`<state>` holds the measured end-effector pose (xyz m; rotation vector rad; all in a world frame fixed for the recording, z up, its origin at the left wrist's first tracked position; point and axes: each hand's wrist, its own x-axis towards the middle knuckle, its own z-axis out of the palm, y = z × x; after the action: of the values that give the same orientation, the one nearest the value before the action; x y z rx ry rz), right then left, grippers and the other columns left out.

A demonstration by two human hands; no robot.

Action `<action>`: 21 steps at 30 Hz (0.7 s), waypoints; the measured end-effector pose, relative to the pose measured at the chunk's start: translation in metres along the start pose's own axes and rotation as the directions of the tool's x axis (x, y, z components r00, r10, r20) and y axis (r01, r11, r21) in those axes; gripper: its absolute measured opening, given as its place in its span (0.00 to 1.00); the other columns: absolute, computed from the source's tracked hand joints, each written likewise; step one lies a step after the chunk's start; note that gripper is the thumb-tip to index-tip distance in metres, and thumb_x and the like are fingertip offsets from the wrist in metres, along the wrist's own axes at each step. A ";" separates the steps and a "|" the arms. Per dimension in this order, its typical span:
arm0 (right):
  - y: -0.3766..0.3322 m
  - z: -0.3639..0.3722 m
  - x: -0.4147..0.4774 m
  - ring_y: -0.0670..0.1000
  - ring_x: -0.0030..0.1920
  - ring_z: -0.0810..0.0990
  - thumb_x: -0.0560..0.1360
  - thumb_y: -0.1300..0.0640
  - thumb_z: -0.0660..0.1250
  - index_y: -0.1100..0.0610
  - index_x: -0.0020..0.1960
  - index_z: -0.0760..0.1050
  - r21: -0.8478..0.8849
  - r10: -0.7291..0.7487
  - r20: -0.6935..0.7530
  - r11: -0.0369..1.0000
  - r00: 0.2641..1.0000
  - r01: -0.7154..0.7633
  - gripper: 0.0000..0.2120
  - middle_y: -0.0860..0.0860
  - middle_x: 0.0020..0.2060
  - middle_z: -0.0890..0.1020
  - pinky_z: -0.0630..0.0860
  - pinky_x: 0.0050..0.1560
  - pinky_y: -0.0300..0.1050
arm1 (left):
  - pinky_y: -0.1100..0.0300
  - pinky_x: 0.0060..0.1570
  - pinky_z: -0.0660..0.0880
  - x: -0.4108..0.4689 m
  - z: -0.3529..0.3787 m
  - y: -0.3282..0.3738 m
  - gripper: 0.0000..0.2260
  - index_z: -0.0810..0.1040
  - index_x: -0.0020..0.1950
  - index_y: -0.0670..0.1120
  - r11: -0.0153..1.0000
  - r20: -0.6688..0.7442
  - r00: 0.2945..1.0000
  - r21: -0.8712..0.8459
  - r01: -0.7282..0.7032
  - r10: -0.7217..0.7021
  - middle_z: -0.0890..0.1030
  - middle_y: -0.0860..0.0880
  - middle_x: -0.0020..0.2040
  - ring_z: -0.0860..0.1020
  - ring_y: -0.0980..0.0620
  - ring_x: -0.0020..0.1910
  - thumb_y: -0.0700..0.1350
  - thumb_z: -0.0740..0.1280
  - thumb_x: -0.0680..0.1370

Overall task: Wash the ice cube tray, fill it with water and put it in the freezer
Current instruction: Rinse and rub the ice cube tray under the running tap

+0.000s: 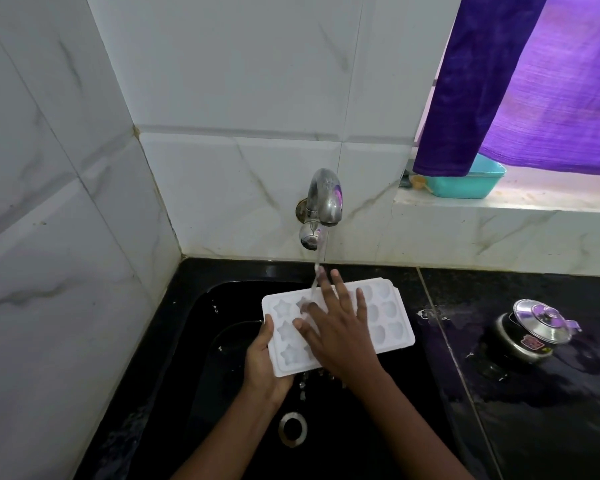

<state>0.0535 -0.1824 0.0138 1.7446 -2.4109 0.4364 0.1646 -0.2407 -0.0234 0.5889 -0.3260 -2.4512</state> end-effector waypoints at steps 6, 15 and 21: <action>-0.011 -0.002 -0.001 0.52 0.76 0.42 0.76 0.35 0.43 0.49 0.62 0.75 0.001 -0.009 -0.025 1.000 1.000 0.009 0.30 0.49 0.76 0.48 0.44 0.73 0.60 | 0.39 0.61 0.74 0.001 0.001 -0.002 0.27 0.70 0.72 0.40 0.999 0.024 1.000 -0.049 -0.011 0.012 0.75 0.36 0.67 0.76 0.36 0.63 0.55 0.61 0.77; -0.006 -0.013 0.002 0.51 0.76 0.44 0.77 0.35 0.47 0.48 0.60 0.75 -0.019 -0.030 -0.050 0.999 0.998 0.029 0.27 0.50 0.77 0.54 0.47 0.72 0.60 | 0.38 0.65 0.69 0.004 0.014 -0.001 0.28 0.70 0.71 0.39 0.999 0.018 0.999 -0.037 -0.028 0.029 0.76 0.35 0.66 0.76 0.36 0.63 0.54 0.61 0.77; 0.001 -0.021 0.003 0.49 0.75 0.35 0.77 0.36 0.45 0.48 0.54 0.76 -0.033 0.031 -0.006 0.999 1.000 -0.031 0.25 0.49 0.77 0.48 0.36 0.72 0.58 | 0.36 0.59 0.74 -0.004 0.016 -0.013 0.26 0.73 0.69 0.40 0.998 0.050 0.999 -0.055 0.024 -0.021 0.77 0.35 0.65 0.78 0.35 0.61 0.55 0.61 0.77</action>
<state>0.0505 -0.1788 0.0346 1.6927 -2.4300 0.4017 0.1536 -0.2261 -0.0128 0.5117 -0.2717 -2.4911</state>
